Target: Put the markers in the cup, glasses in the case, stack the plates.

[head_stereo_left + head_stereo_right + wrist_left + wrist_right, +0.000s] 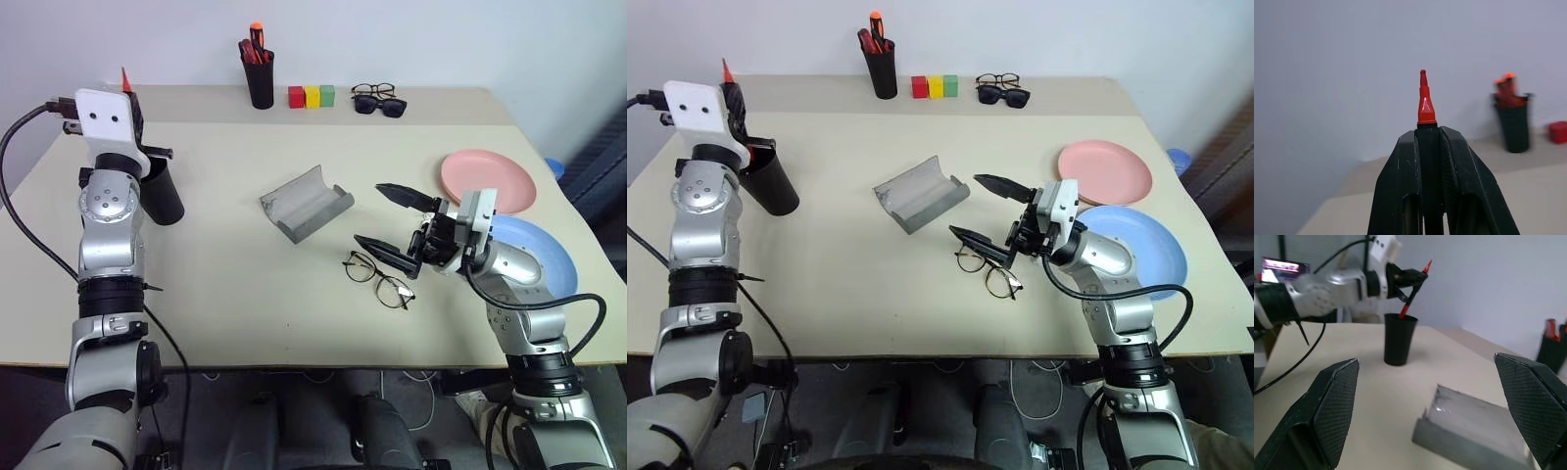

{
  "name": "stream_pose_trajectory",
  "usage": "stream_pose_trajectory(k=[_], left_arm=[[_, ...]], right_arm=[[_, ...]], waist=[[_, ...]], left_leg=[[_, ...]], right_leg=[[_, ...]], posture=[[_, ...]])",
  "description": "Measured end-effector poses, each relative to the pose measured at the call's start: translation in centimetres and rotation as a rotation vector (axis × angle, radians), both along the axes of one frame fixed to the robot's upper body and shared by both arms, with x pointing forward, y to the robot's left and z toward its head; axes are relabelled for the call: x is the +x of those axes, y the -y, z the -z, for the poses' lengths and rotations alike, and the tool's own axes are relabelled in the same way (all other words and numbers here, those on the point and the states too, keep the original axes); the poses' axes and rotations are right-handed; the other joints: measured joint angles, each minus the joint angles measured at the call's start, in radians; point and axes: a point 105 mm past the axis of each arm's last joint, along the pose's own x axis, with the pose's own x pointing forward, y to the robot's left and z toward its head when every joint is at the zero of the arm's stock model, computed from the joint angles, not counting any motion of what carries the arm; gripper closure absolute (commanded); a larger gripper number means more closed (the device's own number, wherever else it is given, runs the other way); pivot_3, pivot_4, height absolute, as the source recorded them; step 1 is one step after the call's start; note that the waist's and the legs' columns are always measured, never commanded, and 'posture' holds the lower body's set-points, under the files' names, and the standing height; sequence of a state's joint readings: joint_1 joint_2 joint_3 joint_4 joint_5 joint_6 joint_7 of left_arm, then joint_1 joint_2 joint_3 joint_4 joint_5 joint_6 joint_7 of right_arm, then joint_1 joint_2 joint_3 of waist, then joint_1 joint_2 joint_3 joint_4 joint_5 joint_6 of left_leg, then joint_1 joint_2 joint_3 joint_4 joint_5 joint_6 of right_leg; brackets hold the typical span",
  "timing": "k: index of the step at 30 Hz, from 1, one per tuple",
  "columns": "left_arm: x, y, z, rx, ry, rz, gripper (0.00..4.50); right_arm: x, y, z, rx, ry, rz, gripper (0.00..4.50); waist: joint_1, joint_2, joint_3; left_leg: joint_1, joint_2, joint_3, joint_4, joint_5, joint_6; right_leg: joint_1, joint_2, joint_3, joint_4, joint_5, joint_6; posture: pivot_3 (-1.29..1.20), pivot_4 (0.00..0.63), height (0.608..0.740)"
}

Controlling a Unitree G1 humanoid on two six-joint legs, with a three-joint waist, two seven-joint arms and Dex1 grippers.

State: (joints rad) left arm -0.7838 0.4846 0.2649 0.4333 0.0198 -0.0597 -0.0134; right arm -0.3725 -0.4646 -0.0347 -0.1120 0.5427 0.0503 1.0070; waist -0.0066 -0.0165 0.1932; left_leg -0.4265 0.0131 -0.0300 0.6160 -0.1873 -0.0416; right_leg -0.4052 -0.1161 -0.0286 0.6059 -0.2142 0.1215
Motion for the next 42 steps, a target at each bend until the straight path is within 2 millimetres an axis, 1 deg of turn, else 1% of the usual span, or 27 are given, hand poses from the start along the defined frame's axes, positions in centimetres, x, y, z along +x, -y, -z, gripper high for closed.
stream_pose_trajectory(k=[3, 7, 12, 14, 16, 18, 19, 21, 22, 24, 27, 29, 31, 33, 34, 35, 36, 39, 42], left_arm=[[0.1, -0.5, -0.2, -0.005, 0.027, -0.039, 4.44], [0.4, -0.9, 0.4, -0.010, 0.022, -0.052, 4.44], [0.5, -0.6, 0.8, 0.000, 0.011, -0.038, 4.44], [0.5, -0.4, 1.4, 0.006, -0.003, -0.030, 4.44], [0.5, -0.4, 2.7, 0.001, -0.031, -0.026, 3.51], [0.3, -0.1, 4.3, 0.000, -0.071, -0.015, 2.69], [0.2, 0.1, 5.1, -0.001, -0.094, -0.008, 2.11], [-0.1, 0.5, 6.0, -0.001, -0.115, 0.013, 1.11], [-0.3, 0.8, 6.0, -0.004, -0.113, 0.037, 1.11], [-0.6, 1.7, 5.4, -0.012, -0.102, 0.099, 1.11], [-1.1, 4.8, 3.5, -0.012, -0.127, 0.288, 1.11], [-1.4, 7.8, 3.0, 0.029, -0.238, 0.485, 1.11], [-1.7, 10.6, 3.1, 0.075, -0.391, 0.675, 1.11], [-2.1, 12.6, 3.4, 0.082, -0.546, 0.807, 1.11], [-2.3, 13.4, 3.8, 0.076, -0.607, 0.849, 1.11], [-2.3, 14.5, 4.5, 0.068, -0.684, 0.886, 1.11], [-2.4, 15.1, 5.1, 0.058, -0.726, 0.909, 1.11], [-2.4, 18.2, 7.8, 0.023, -0.888, 0.982, 1.11], [-2.5, 20.5, 10.5, 0.045, -1.004, 1.005, 1.11]], right_arm=[[0.0, -0.3, 0.1, 0.001, -0.004, -0.010, 0.00], [0.0, -0.3, 0.1, -0.001, -0.005, -0.008, 0.00], [0.1, -0.3, 0.2, -0.005, -0.009, -0.004, 0.00], [0.1, -0.3, 0.2, -0.005, -0.009, -0.003, 0.00], [0.1, -0.3, 0.2, -0.004, -0.010, 0.000, 0.00], [0.1, -0.2, 0.1, -0.003, -0.011, 0.003, 0.00], [0.2, -0.2, 0.1, -0.002, -0.012, 0.006, 0.00], [0.2, -0.2, 0.1, -0.002, -0.013, 0.010, 0.00], [0.2, -0.2, 0.2, -0.002, -0.016, 0.013, 0.00], [0.3, -0.1, 0.2, -0.004, -0.022, 0.019, 0.00], [0.5, 0.4, 0.2, -0.018, -0.032, 0.041, 0.00], [0.6, 1.2, 0.1, -0.029, -0.032, 0.073, 0.00], [0.3, 2.2, 0.3, -0.046, -0.039, 0.112, 0.00], [0.0, 3.1, 0.7, -0.049, -0.048, 0.148, 0.00], [-0.2, 3.5, 0.9, -0.054, -0.054, 0.162, 0.00], [-0.4, 4.1, 1.1, -0.060, -0.061, 0.187, 0.00], [-0.5, 4.5, 1.3, -0.063, -0.065, 0.201, 0.00], [-0.9, 5.9, 1.6, -0.060, -0.073, 0.260, 0.00], [-1.1, 6.6, 1.9, -0.053, -0.080, 0.296, 0.00]], waist=[[0.002, 0.000, 0.000], [-0.001, 0.000, 0.000], [-0.002, 0.000, 0.000], [-0.003, 0.000, 0.000], [-0.003, 0.000, 0.000], [-0.004, 0.000, 0.000], [-0.004, 0.000, 0.000], [-0.004, 0.000, 0.000], [-0.004, 0.000, 0.000], [-0.002, 0.000, 0.000], [0.003, 0.000, 0.000], [0.004, 0.000, 0.000], [0.004, 0.000, 0.000], [0.003, 0.000, 0.000], [0.000, 0.000, 0.000], [-0.001, 0.000, 0.000], [-0.002, 0.000, 0.000], [-0.002, 0.000, 0.000], [-0.006, 0.000, 0.001]], left_leg=[[0.000, 0.000, 0.000, 0.000, 0.000, 0.000], [0.000, 0.000, 0.000, 0.000, 0.000, 0.000], [0.000, 0.000, 0.000, 0.000, 0.000, 0.000], [0.000, 0.000, 0.000, 0.000, 0.000, 0.000], [0.000, 0.000, 0.000, 0.000, 0.000, 0.000], [0.000, 0.000, 0.000, 0.000, 0.000, -0.001], [0.000, 0.000, 0.000, 0.000, 0.000, -0.001], [0.000, 0.000, 0.000, 0.000, 0.000, -0.001], [0.000, 0.000, 0.000, 0.000, 0.001, -0.001], [0.000, 0.000, 0.000, 0.000, 0.001, -0.001], [0.000, 0.000, 0.000, 0.000, 0.001, -0.002], [0.000, 0.000, 0.000, 0.000, 0.001, -0.002], [0.000, 0.000, 0.000, 0.000, 0.001, -0.002], [0.000, 0.000, 0.000, 0.000, 0.001, -0.001], [0.000, 0.000, 0.000, 0.000, 0.001, -0.001], [0.000, 0.000, 0.000, 0.000, 0.001, -0.001], [0.000, 0.000, 0.000, 0.000, 0.001, -0.001], [0.000, 0.000, 0.000, 0.000, 0.001, -0.001], [0.000, 0.000, 0.000, 0.000, 0.001, -0.001]], right_leg=[[0.000, 0.000, 0.000, 0.000, 0.000, 0.000], [0.000, 0.000, 0.000, 0.000, 0.000, 0.000], [0.000, 0.000, 0.000, 0.001, 0.000, 0.000], [0.000, 0.000, 0.000, 0.001, 0.000, 0.000], [0.000, 0.000, 0.000, 0.002, 0.000, 0.000], [-0.001, 0.000, 0.000, 0.002, 0.000, 0.000], [-0.001, 0.000, 0.000, 0.002, 0.000, 0.000], [-0.001, 0.000, 0.000, 0.003, 0.000, 0.000], [-0.002, 0.000, 0.000, 0.003, 0.000, 0.000], [-0.002, 0.000, 0.000, 0.003, 0.000, 0.000], [-0.001, 0.000, 0.000, 0.002, 0.000, 0.000], [-0.001, 0.000, 0.000, 0.003, 0.000, -0.001], [-0.001, 0.000, 0.000, 0.003, -0.002, -0.004], [-0.001, 0.000, 0.000, 0.003, -0.003, -0.003], [-0.001, 0.000, 0.000, 0.003, -0.003, -0.003], [-0.001, 0.000, 0.000, 0.003, -0.004, -0.001], [-0.001, 0.000, 0.000, 0.003, -0.004, -0.001], [-0.001, 0.000, 0.000, 0.003, -0.004, -0.001], [-0.002, 0.000, 0.001, 0.004, -0.004, -0.002]], posture=[[0.00, 0.150, 0.740], [0.00, 0.150, 0.740], [0.00, 0.150, 0.740], [0.00, 0.150, 0.740], [0.00, 0.150, 0.740], [0.00, 0.150, 0.740], [0.00, 0.150, 0.740], [0.00, 0.150, 0.740], [0.00, 0.150, 0.740], [0.00, 0.150, 0.740], [0.00, 0.150, 0.740], [0.00, 0.150, 0.740], [0.00, 0.150, 0.740], [0.00, 0.150, 0.740], [0.00, 0.150, 0.740], [0.00, 0.150, 0.740], [0.00, 0.150, 0.740], [0.00, 0.150, 0.740], [0.00, 0.150, 0.740]])
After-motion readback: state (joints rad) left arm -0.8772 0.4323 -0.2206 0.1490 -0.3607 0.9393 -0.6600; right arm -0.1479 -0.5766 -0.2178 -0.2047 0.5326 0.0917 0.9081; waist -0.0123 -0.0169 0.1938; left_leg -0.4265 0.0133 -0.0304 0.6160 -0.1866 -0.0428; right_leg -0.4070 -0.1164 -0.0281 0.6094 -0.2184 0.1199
